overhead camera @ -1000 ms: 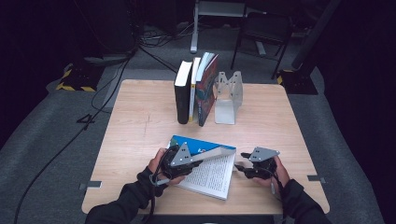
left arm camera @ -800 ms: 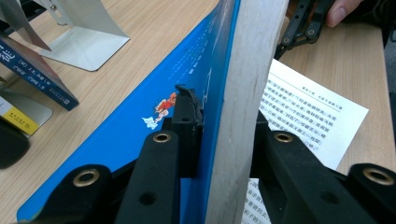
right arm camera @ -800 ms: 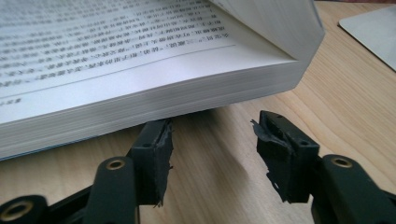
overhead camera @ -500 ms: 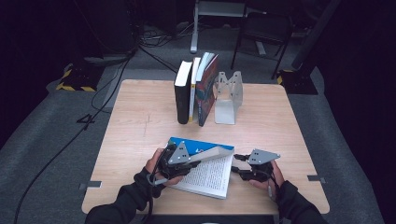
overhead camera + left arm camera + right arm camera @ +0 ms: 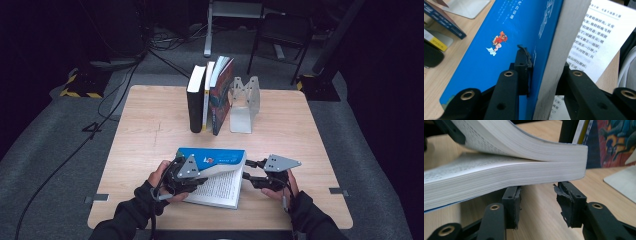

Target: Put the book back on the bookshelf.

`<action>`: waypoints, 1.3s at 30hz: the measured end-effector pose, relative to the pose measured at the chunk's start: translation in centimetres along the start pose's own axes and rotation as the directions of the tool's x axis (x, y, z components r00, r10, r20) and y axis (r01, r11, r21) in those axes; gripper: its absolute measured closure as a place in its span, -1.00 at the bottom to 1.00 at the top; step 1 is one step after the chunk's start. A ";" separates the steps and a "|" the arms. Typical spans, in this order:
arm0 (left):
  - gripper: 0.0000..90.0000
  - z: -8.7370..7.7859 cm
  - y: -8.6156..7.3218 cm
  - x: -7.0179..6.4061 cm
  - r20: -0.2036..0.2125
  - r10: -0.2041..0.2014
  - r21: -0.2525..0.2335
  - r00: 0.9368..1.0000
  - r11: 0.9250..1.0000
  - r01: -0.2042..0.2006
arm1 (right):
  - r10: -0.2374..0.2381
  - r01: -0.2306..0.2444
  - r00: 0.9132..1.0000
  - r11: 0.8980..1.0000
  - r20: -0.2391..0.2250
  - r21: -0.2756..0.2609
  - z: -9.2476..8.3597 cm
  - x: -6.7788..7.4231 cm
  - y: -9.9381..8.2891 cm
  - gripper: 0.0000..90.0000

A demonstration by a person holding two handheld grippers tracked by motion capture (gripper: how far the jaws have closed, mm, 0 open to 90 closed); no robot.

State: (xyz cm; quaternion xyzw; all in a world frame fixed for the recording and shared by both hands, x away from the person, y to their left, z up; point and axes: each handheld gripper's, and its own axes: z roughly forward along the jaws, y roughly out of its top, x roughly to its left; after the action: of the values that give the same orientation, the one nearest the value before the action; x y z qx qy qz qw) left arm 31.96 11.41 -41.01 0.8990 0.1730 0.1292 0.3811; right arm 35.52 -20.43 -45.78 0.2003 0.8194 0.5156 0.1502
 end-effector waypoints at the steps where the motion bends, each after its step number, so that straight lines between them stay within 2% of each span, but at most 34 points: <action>1: 0.64 -0.1 -0.1 0.1 0.000 -0.001 -0.012 1.000 1.000 0.001 | -0.003 0.003 1.000 1.000 -0.002 -0.006 0.1 0.0 0.3 0.22; 5: 0.66 -0.4 0.1 0.7 0.021 0.014 -0.024 1.000 1.000 -0.013 | -0.003 0.003 1.000 1.000 0.008 -0.028 0.2 -0.2 1.3 0.26; 7: 0.68 -0.7 0.4 0.9 0.029 0.022 -0.040 0.999 0.999 -0.021 | -0.003 0.003 1.000 0.999 -0.012 -0.048 0.0 -0.3 1.9 0.33; 11: 0.68 -1.4 0.5 0.9 0.027 0.027 -0.096 0.999 0.995 -0.024 | -0.022 0.021 1.000 0.995 -0.005 -0.099 -0.5 -0.3 3.6 0.37; 14: 0.68 -1.9 -0.1 0.8 0.015 0.009 -0.157 1.000 0.988 -0.006 | -0.037 0.035 0.999 0.990 -0.012 -0.138 -0.7 -0.3 4.8 0.37; 17: 0.62 -2.2 -1.3 0.1 -0.032 -0.010 -0.221 0.999 0.975 0.003 | -0.064 0.061 0.998 0.987 -0.015 -0.149 -0.6 0.3 5.7 0.37; 19: 0.55 -2.4 -2.0 -0.1 -0.042 -0.045 -0.258 0.998 0.966 0.032 | -0.076 0.069 0.997 0.983 -0.035 -0.171 -0.5 0.7 6.4 0.36; 22: 0.44 -2.5 -2.4 0.1 -0.010 -0.096 -0.267 0.995 0.960 0.090 | -0.079 0.070 0.996 0.980 -0.045 -0.184 -0.1 1.1 7.1 0.36; 25: 0.42 -2.5 -2.4 0.2 -0.009 -0.109 -0.268 0.994 0.958 0.102 | -0.071 0.058 0.996 0.981 -0.060 -0.187 0.1 1.1 7.5 0.37; 27: 0.45 -2.4 -2.5 0.4 0.001 -0.122 -0.278 0.993 0.954 0.117 | -0.076 0.064 0.995 0.981 -0.061 -0.183 0.1 1.1 7.6 0.37; 30: 0.56 -2.2 -2.2 0.6 0.005 -0.100 -0.284 0.995 0.954 0.097 | -0.072 0.060 0.996 0.982 -0.061 -0.179 0.1 0.8 7.6 0.37; 32: 0.58 -1.7 -1.8 0.9 0.028 -0.096 -0.302 0.995 0.948 0.100 | -0.048 0.038 0.998 0.983 -0.051 -0.179 -0.1 0.4 7.3 0.37; 36: 0.62 -1.0 -0.9 1.0 0.054 -0.069 -0.313 0.996 0.946 0.082 | -0.018 0.008 0.999 0.977 -0.043 -0.212 -1.2 -0.4 7.0 0.41; 37: 0.62 -0.6 -0.4 0.9 0.069 -0.057 -0.324 0.996 0.943 0.076 | -0.018 0.008 0.999 0.977 -0.043 -0.212 -1.2 -0.4 7.0 0.41; 39: 0.62 0.2 0.8 0.9 0.094 -0.040 -0.342 0.995 0.937 0.070 | -0.029 0.022 0.999 0.970 -0.027 -0.241 -2.1 -0.7 7.4 0.42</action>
State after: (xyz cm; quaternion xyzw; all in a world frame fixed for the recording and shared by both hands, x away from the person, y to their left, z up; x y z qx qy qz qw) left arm 32.98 11.14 -40.52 0.8178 0.1562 0.1081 0.5432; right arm 36.45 -19.56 -38.21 0.1624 0.7555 0.6122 0.1675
